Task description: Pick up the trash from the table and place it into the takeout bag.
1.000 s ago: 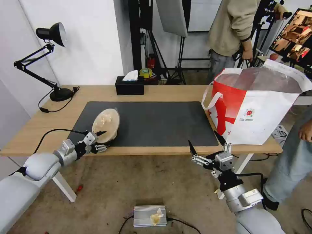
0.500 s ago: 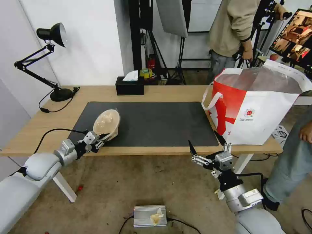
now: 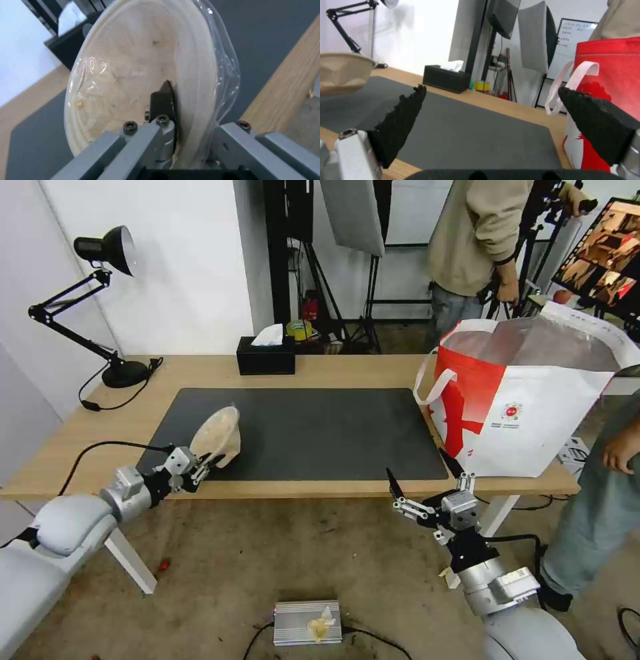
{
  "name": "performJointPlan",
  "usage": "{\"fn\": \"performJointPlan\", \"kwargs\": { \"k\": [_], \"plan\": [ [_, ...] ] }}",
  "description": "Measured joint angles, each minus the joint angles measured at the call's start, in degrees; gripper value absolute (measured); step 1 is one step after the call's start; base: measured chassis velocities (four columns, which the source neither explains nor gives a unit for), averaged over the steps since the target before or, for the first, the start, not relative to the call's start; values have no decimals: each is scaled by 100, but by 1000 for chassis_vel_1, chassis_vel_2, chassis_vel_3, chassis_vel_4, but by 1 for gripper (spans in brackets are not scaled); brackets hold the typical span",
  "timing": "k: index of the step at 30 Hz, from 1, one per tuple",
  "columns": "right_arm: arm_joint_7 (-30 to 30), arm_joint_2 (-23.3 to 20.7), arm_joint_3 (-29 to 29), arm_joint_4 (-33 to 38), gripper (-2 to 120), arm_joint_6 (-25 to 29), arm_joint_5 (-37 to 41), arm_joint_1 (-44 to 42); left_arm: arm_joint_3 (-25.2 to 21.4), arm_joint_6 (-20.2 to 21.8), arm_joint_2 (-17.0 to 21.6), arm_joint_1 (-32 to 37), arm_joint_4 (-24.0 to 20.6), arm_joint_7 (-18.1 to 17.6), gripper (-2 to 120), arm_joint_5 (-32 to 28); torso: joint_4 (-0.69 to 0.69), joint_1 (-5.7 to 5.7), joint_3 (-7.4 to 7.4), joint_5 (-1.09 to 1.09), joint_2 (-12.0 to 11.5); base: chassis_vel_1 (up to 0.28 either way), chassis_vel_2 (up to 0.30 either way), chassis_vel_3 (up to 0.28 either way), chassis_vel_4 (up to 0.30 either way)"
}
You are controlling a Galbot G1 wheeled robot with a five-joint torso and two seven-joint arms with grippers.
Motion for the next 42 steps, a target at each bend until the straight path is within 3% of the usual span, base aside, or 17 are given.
{"fn": "performJointPlan", "kwargs": {
  "k": [9, 18, 31, 42],
  "plan": [
    [0, 0, 0, 0, 100, 0, 0, 0, -394, -179, 235, 392, -584, -273, 1, -351, 0, 0, 0, 0, 0, 0, 0, 0, 0],
    [0, 0, 0, 0, 100, 0, 0, 0, -363, -402, 281, 194, -994, -594, 1, -617, 0, 1, 0, 0, 0, 0, 0, 0, 0],
    [0, 0, 0, 0, 100, 0, 0, 0, 418, -519, 510, -1130, -1209, -945, 1, -1029, 0, 1, 0, 0, 0, 0, 0, 0, 0],
    [0, 0, 0, 0, 100, 0, 0, 0, 1730, -524, 635, -2930, -920, -1327, 1, -1458, 0, 1, 0, 0, 0, 0, 0, 0, 0]
  ]
}}
